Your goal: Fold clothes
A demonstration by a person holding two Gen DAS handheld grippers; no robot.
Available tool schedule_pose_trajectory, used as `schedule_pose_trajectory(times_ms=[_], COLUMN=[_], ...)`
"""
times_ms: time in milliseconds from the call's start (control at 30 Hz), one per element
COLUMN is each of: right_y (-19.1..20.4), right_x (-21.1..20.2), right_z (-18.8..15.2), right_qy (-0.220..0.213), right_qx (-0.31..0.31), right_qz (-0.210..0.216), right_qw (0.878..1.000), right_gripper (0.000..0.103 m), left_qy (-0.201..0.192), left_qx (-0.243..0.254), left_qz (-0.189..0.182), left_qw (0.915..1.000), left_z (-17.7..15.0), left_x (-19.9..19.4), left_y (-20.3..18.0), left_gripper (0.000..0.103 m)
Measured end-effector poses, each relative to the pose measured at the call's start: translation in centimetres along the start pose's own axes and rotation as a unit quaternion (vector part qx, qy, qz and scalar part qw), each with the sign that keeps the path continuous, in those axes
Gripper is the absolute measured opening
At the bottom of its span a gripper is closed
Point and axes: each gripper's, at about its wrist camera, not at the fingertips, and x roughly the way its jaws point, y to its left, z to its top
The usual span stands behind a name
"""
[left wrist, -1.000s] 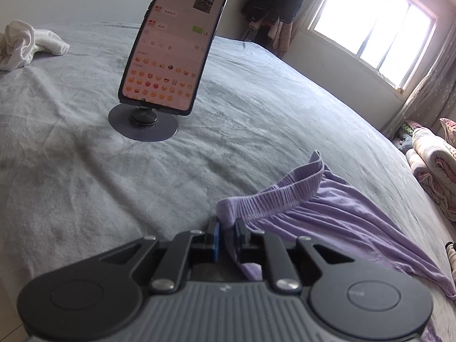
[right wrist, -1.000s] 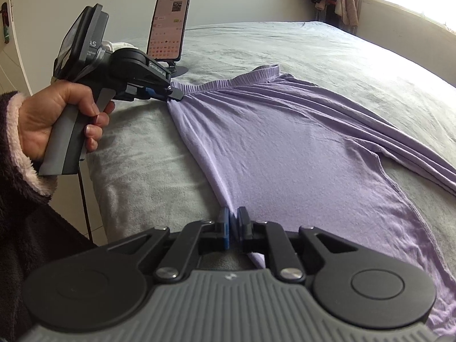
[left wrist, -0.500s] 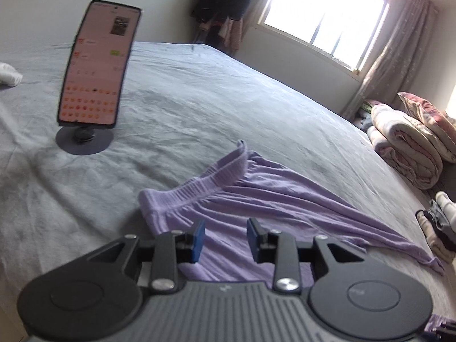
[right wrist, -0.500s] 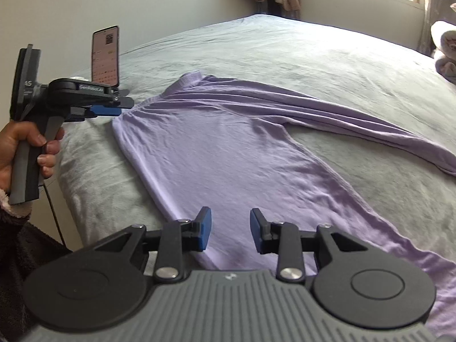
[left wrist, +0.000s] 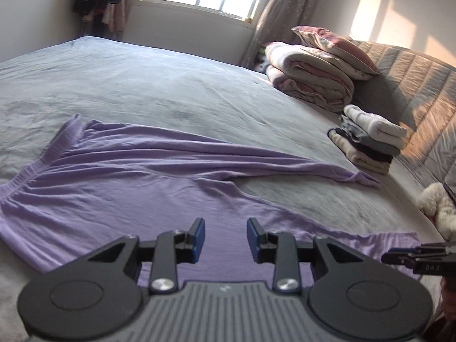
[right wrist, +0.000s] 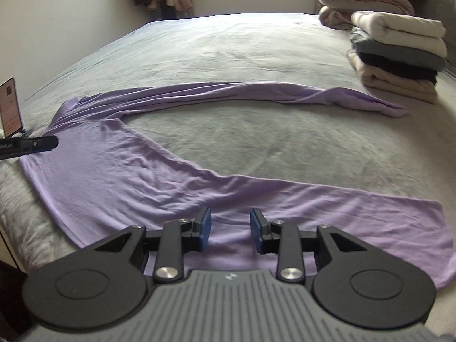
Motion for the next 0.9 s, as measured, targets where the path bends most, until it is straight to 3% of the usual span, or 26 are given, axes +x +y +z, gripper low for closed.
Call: schedule_pose_trajectory(times_ms=[200,467,700,900], right_y=[-5.5,-10.7,-13.2,-13.9], right_x=[-2.0,-4.9,-6.4,-6.6], right_z=[-1.3,-3.3,-4.6,-5.3], right_qy=[-0.019,-0.043,-0.050,-0.051], right_qx=[0.064,0.109,0.119,0.107], right_qz=[-0.067,-0.139,-0.176,-0.177], right_qw=[0.996,0.983,0.976,0.977], right_gripper=[0.034,0.035,0.035,0.035], left_qy=[0.036,0.076,0.107,0.133], left_qx=[0.080,0.173,0.206,0.205], left_qz=[-0.076,-0.164,-0.226,-0.233], left_qw=[0.9932,0.9683,0.9459,0.9411], left_z=[-0.8,-2.4,-4.0,-2.9], left_x=[2.5,5.9,8.3,11.6], left_y=[-6.5,-15.8,-21.6,-25.0], left_gripper=[0.033,0.033,0.033,0.033])
